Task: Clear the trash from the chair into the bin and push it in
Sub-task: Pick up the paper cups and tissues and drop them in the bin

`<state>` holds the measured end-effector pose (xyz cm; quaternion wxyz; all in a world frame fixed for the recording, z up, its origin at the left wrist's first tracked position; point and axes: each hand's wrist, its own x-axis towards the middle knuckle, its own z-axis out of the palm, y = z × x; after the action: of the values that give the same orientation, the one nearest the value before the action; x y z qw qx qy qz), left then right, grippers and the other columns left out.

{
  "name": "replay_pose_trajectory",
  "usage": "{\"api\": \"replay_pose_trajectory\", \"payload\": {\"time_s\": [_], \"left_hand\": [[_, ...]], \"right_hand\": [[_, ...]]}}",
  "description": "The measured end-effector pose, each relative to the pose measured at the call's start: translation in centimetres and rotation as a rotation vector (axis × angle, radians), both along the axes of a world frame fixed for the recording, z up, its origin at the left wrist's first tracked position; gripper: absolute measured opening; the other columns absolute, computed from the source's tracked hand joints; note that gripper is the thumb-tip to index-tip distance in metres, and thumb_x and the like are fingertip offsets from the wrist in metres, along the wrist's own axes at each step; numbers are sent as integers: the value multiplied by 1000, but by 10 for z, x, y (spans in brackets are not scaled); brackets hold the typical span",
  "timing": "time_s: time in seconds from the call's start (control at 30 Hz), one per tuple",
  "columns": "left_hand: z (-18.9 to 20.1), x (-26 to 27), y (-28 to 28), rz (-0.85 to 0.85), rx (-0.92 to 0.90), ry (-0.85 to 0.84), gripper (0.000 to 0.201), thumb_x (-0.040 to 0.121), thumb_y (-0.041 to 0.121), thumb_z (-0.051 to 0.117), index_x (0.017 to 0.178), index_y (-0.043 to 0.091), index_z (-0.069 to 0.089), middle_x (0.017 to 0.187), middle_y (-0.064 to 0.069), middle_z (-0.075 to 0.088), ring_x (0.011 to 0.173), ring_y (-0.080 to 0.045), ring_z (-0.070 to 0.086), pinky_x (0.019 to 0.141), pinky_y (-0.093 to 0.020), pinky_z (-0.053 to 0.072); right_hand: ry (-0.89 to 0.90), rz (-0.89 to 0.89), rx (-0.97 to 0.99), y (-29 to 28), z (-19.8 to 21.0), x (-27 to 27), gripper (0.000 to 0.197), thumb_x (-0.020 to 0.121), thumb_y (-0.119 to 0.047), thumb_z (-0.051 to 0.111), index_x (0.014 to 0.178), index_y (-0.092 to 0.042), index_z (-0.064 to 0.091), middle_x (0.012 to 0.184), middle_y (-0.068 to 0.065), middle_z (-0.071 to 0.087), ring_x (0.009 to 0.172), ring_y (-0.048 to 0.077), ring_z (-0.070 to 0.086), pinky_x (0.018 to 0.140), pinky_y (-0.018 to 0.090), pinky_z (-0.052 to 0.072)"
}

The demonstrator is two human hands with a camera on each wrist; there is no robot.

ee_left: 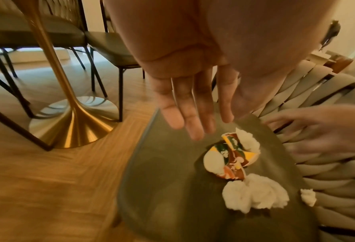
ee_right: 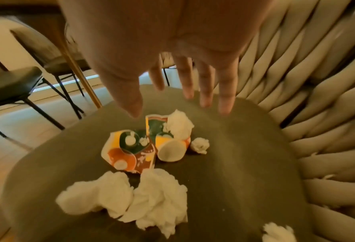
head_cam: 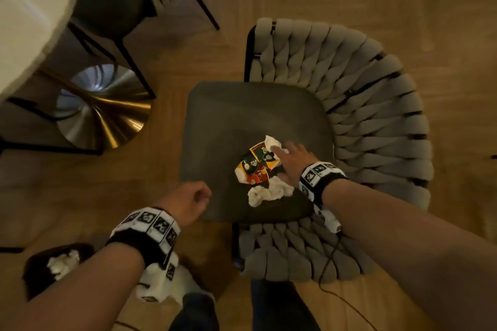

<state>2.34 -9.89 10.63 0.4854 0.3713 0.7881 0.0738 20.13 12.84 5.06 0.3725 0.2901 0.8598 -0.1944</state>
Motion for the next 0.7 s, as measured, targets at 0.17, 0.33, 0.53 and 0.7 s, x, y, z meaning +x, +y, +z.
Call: {"api": "replay_pose_trajectory", "payload": {"time_s": [0.17,0.33,0.53,0.7], "left_hand": [[-56,6,50,-121,31,45,17,86,22,56,102,22,63,97,2,65,89,-15,59,81,-30,47],[-106,2,68,-223,10,70,20,87,27,54,105,26,60,102,-1,58,99,-20,54,89,-37,45],[-131,21,78,-455,174,168,59,78,51,60,128,28,40,137,-4,38,124,-24,37,101,-46,41],[-145,58,106,-748,148,226,108,59,73,62,140,43,-2,155,-5,-14,141,-35,-11,114,-61,4]], "right_hand": [[-23,118,-67,17,-92,-25,107,75,-14,74,137,-58,-1,156,4,-21,141,47,2,107,67,27],[96,97,-69,30,-128,-25,93,78,-12,70,142,-46,12,154,13,-4,136,43,19,106,55,39],[238,44,-159,43,-146,-16,91,74,-13,75,143,-35,20,152,13,6,131,37,33,109,50,37],[367,-203,-168,60,-139,-7,75,74,-27,77,135,-30,34,145,10,27,125,31,44,109,38,37]]}}
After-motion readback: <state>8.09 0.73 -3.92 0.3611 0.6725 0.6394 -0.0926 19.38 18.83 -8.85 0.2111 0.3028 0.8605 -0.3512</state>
